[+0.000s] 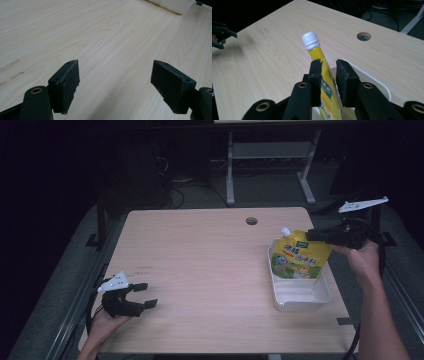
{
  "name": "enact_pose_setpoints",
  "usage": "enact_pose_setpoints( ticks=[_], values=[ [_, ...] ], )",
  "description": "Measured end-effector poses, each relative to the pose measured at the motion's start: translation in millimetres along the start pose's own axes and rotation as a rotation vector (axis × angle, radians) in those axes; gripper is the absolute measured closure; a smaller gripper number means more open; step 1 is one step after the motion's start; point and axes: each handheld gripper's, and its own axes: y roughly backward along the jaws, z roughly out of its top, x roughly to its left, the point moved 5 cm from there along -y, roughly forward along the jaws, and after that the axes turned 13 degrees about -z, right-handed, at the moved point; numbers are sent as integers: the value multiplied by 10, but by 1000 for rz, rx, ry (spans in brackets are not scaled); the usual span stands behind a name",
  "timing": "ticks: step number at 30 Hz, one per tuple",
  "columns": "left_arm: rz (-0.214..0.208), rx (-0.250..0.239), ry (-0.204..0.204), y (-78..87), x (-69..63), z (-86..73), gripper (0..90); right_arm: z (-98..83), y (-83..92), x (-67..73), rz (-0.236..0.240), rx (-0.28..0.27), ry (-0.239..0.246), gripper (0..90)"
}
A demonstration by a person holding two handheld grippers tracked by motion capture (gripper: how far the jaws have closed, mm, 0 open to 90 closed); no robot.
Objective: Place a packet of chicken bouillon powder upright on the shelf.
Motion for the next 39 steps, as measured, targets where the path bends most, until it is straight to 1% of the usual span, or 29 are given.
enact_pose_setpoints(
  ticks=[1,4,5,17,27,30,34,39],
  values=[
    [-1,3,-1,0,0,-2,224,17,7,5,-8,-5,5,728],
    [-1,4,-1,0,1,-5,224,45,13,23,1,-11,5,720],
    [-1,4,-1,3,2,-6,224,67,14,39,-4,-7,13,710],
    [6,-7,-4,69,17,-12,222,194,33,137,-8,-40,24,668],
    [4,-3,-5,78,18,-24,219,257,34,232,-5,-42,31,638],
    [1,-5,-7,82,13,-20,218,309,54,292,1,-48,43,633],
    [-2,-3,-11,93,11,-23,218,341,57,332,3,-46,53,627],
    [-2,-10,-11,115,17,-24,218,386,57,393,-3,-43,65,615]
  ],
)
